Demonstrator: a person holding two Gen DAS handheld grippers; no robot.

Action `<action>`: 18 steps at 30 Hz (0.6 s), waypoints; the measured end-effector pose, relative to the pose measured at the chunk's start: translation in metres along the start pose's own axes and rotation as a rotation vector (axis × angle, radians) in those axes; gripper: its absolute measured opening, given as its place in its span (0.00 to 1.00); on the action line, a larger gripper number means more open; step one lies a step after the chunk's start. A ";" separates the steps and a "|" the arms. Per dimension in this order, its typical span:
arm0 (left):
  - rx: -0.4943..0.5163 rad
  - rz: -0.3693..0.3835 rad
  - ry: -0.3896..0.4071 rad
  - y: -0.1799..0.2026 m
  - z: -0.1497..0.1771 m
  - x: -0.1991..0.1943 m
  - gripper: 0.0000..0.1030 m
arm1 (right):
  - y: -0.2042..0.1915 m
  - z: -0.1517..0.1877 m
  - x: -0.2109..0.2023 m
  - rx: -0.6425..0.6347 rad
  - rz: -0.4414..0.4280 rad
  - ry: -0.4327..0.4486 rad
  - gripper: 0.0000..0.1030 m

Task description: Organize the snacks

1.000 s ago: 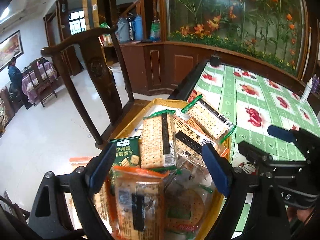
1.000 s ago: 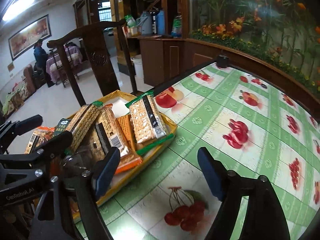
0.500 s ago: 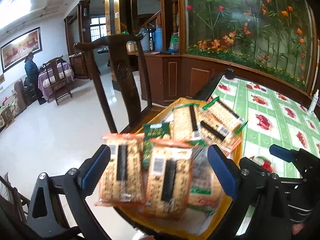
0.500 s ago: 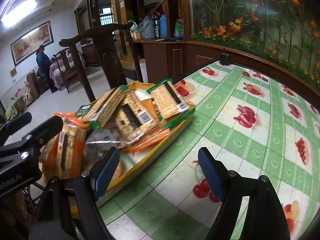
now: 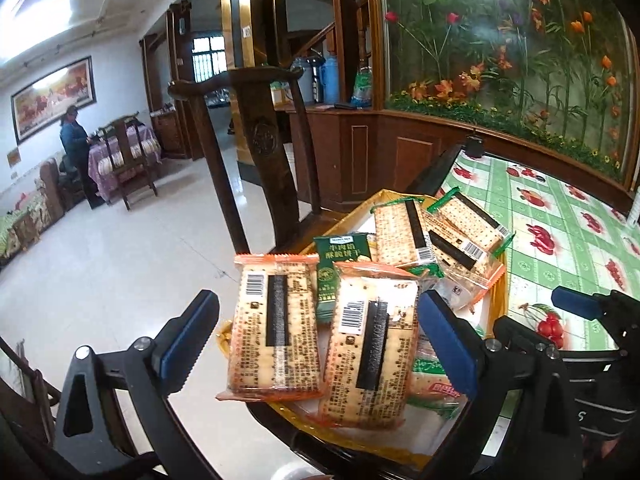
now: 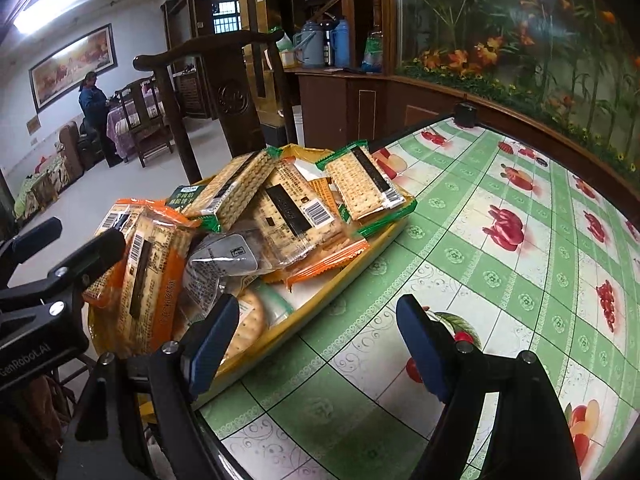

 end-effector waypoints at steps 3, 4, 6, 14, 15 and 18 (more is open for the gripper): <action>0.009 -0.001 -0.005 0.003 0.002 0.000 0.97 | 0.000 0.001 0.000 0.006 -0.006 -0.002 0.79; 0.012 0.004 -0.007 0.004 0.002 0.000 0.97 | 0.000 0.001 0.001 0.005 -0.008 -0.005 0.79; 0.021 0.021 -0.011 0.008 0.004 0.000 0.97 | -0.001 0.001 0.001 0.003 -0.010 -0.007 0.79; 0.011 0.039 -0.015 0.011 0.003 -0.001 0.97 | -0.005 -0.001 0.002 -0.015 -0.010 -0.011 0.79; 0.011 0.038 -0.015 0.011 0.003 -0.001 0.97 | -0.005 -0.001 0.002 -0.016 -0.012 -0.014 0.79; 0.016 0.033 -0.021 0.011 0.004 0.000 0.97 | -0.004 -0.001 0.002 -0.012 -0.011 -0.013 0.79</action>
Point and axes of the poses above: each gripper's, at about its wrist camera, not at the fingertips, and x roughly the way its jaws point, y to its right, z to its underside, the point moved 10 cm from there along x, roughly the way its jaws point, and after that the axes turned 15 degrees about -y, right-handed, at the moved point
